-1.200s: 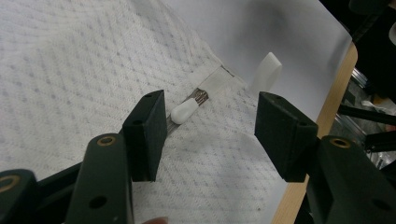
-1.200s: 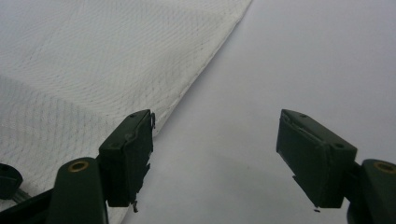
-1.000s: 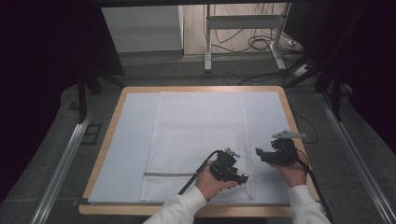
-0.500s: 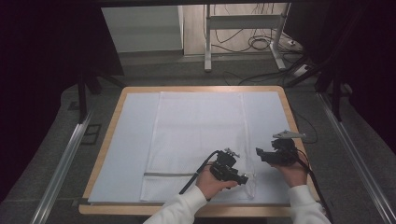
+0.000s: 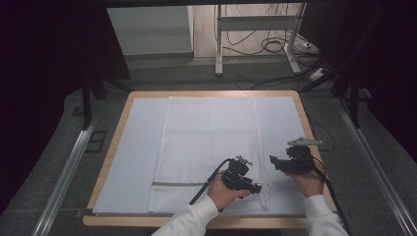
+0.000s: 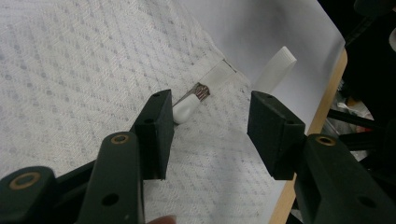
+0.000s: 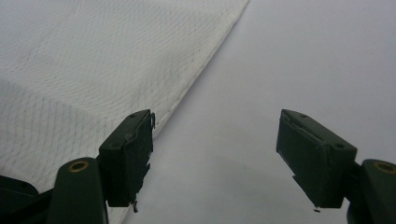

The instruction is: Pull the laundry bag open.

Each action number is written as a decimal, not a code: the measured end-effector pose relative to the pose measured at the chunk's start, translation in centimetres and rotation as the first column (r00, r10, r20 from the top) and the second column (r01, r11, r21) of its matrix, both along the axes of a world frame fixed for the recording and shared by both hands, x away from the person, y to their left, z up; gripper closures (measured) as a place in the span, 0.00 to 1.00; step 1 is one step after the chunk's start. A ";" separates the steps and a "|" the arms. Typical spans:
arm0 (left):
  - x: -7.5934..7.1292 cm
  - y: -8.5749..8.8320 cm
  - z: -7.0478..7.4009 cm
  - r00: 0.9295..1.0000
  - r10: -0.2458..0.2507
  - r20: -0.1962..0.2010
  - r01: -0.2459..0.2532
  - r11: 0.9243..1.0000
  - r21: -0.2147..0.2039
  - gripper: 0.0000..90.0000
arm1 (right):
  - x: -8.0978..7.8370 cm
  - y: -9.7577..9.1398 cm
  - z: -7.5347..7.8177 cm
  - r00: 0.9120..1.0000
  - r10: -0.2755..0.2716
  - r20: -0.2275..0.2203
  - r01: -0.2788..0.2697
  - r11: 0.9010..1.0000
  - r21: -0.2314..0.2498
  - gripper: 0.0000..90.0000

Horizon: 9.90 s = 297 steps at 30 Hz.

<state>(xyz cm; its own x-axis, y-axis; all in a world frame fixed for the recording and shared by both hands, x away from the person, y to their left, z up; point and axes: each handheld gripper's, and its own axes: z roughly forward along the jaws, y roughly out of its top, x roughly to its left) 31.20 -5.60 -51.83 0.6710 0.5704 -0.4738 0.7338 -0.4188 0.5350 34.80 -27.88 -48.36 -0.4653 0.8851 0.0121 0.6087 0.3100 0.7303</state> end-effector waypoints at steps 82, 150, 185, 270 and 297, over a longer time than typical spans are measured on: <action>0.3 -1.3 -0.2 0.999 0.012 -0.032 -0.013 0.999 -0.033 0.52 | 0.2 -0.2 0.0 0.999 -0.016 -0.040 0.018 0.999 0.035 0.33; 0.8 -2.0 0.4 0.997 -0.013 -0.073 0.001 0.986 -0.165 0.61 | 0.4 -0.6 -0.1 0.996 -0.038 -0.084 0.043 0.997 0.060 0.34; 0.8 -3.3 -0.7 0.999 0.039 0.026 -0.039 0.999 -0.004 0.93 | 0.3 -1.3 0.3 0.996 -0.064 -0.060 0.068 0.995 0.072 0.34; -0.9 2.7 3.4 0.988 0.035 0.149 -0.023 0.996 -0.082 0.96 | -0.1 4.4 -0.3 0.928 0.162 -0.337 -0.044 0.942 0.333 0.41; -0.9 2.8 2.7 0.991 0.033 0.129 -0.023 0.997 -0.080 0.96 | 0.2 5.1 -1.3 0.881 0.279 -0.383 -0.140 0.925 0.352 0.98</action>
